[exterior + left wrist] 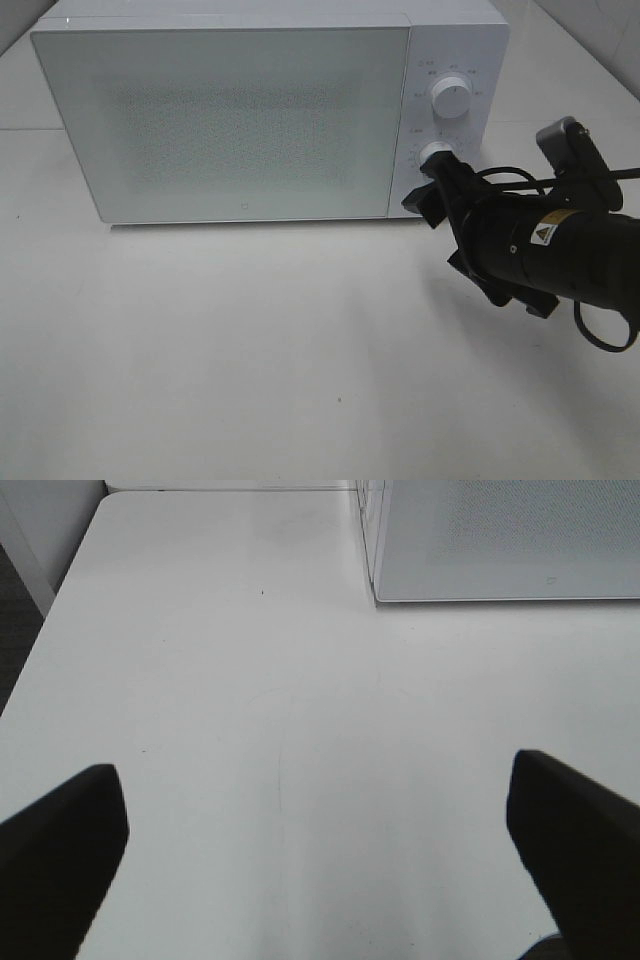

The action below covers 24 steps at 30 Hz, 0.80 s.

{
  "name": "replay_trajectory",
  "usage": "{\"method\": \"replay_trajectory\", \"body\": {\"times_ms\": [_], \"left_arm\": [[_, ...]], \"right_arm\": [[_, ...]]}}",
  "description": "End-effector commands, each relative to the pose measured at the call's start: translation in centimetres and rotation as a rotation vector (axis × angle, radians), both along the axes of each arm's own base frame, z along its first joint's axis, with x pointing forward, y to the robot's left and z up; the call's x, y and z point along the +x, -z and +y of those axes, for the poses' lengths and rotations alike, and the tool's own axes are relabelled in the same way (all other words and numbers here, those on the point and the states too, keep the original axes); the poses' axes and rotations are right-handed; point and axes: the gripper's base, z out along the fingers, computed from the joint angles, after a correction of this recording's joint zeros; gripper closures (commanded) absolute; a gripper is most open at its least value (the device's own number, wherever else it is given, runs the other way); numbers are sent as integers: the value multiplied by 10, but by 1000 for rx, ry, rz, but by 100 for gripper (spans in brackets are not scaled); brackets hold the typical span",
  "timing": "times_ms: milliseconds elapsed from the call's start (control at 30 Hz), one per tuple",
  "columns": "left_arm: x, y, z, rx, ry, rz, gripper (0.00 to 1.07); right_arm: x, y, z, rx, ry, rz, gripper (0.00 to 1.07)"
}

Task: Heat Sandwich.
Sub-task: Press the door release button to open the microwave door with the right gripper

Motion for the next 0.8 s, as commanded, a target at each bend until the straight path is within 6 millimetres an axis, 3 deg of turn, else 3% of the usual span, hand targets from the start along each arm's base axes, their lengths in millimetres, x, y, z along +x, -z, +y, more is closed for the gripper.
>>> {"method": "replay_trajectory", "body": {"times_ms": [33, 433, 567, 800], "left_arm": [[-4, 0, 0, -8, 1, -38, 9], [-4, 0, 0, -8, 1, -38, 9], [-4, 0, 0, -8, 1, -38, 9], [-4, 0, 0, -8, 1, -38, 9]], "right_arm": [[-6, -6, -2, -107, -97, 2, 32], [-19, -33, 6, -467, -580, 58, 32], [-22, -44, 7, -512, -653, 51, 32], [-39, -82, -6, -631, -750, 2, 32]]}}
